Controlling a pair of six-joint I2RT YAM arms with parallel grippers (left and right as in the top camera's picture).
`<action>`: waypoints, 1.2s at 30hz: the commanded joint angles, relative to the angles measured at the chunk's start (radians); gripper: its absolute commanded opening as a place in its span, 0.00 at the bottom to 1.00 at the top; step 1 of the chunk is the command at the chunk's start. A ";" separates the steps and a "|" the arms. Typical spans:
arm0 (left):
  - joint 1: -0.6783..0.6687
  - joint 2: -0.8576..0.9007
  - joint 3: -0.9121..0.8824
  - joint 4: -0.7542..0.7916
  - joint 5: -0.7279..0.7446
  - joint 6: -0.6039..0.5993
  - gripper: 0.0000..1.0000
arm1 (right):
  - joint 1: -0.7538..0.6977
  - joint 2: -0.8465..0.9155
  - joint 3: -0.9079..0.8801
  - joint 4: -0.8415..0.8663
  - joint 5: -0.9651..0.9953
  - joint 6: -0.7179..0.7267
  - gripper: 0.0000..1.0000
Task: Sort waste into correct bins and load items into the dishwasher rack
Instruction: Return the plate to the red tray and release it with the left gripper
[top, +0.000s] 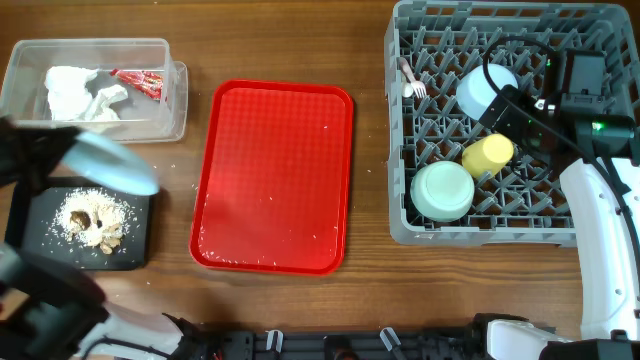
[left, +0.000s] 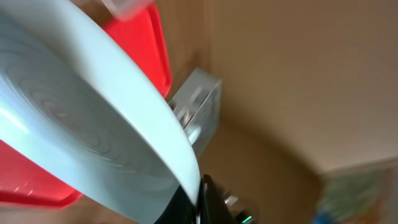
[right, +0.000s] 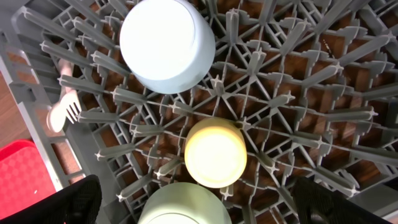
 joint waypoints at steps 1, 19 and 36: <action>-0.287 -0.151 -0.002 0.040 -0.172 -0.052 0.04 | -0.001 0.010 0.013 0.002 0.020 0.006 1.00; -1.430 0.229 -0.004 0.454 -1.114 -0.720 0.04 | -0.001 0.010 0.013 0.002 0.020 0.006 1.00; -1.166 0.014 0.119 0.260 -1.133 -0.724 0.51 | -0.001 0.010 0.013 0.039 -0.173 0.170 1.00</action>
